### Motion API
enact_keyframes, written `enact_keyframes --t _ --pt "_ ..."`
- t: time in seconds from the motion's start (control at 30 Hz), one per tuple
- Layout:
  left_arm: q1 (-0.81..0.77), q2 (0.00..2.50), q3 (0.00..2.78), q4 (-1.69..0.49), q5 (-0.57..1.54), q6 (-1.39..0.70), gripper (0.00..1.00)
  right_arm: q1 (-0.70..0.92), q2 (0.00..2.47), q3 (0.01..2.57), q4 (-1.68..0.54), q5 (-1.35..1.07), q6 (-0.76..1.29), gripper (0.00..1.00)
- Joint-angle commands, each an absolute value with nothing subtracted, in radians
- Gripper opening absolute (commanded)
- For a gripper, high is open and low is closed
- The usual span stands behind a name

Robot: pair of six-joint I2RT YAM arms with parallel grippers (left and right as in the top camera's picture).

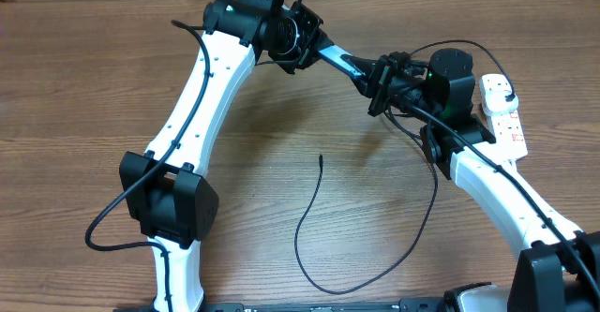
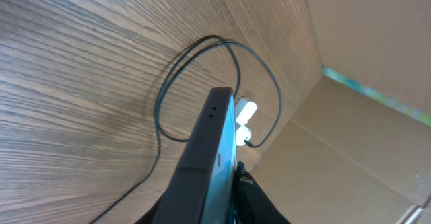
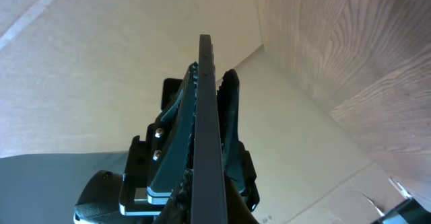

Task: Plug charger to phone and switch on socket

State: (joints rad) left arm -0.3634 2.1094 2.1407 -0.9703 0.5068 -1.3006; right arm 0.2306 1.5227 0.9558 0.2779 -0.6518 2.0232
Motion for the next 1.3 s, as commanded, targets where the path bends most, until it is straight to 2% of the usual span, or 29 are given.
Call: enact_keyframes --t 0.0,0.37,0.5,0.57,0.67,0.77,0.87,0.93,1.03,1.17,1.27 --pt "-0.368 2.081 2.168 -0.972 0.467 -1.284 0.07 0.242 1.517 0.976 0.287 -0.692 2.094 0.04" --pt "-0.369 2.081 2.168 -0.971 0.465 -1.229 0.04 0.242 1.517 0.976 0.287 -0.699 2.093 0.04" --pt "-0.369 2.081 2.168 -0.97 0.464 -1.203 0.04 0.242 1.517 0.976 0.287 -0.698 2.093 0.12" --pt "-0.369 2.081 2.168 -0.967 0.464 -1.203 0.05 0.242 1.517 0.976 0.287 -0.698 2.093 0.2" --pt "-0.369 2.081 2.168 -0.967 0.464 -1.199 0.04 0.242 1.517 0.976 0.287 -0.698 2.093 0.26" --pt "-0.369 2.081 2.168 -0.967 0.464 -1.196 0.04 0.242 1.517 0.976 0.287 -0.698 2.094 0.37" --pt "-0.364 2.081 2.168 -0.961 0.464 -1.181 0.04 0.242 1.517 0.976 0.287 -0.698 2.093 0.57" --pt "-0.355 2.081 2.168 -0.952 0.465 -1.156 0.04 0.242 1.517 0.976 0.287 -0.698 2.079 0.75" --pt "-0.308 2.081 2.168 -0.944 0.484 -1.132 0.04 0.24 1.517 0.976 0.287 -0.698 1.998 0.97" --pt "-0.216 2.081 2.168 -0.941 0.591 -1.066 0.04 0.239 1.517 0.976 0.287 -0.698 1.845 1.0" --pt "-0.133 2.081 2.168 -0.942 0.735 -0.947 0.04 0.239 1.517 0.976 0.287 -0.698 1.616 1.0"
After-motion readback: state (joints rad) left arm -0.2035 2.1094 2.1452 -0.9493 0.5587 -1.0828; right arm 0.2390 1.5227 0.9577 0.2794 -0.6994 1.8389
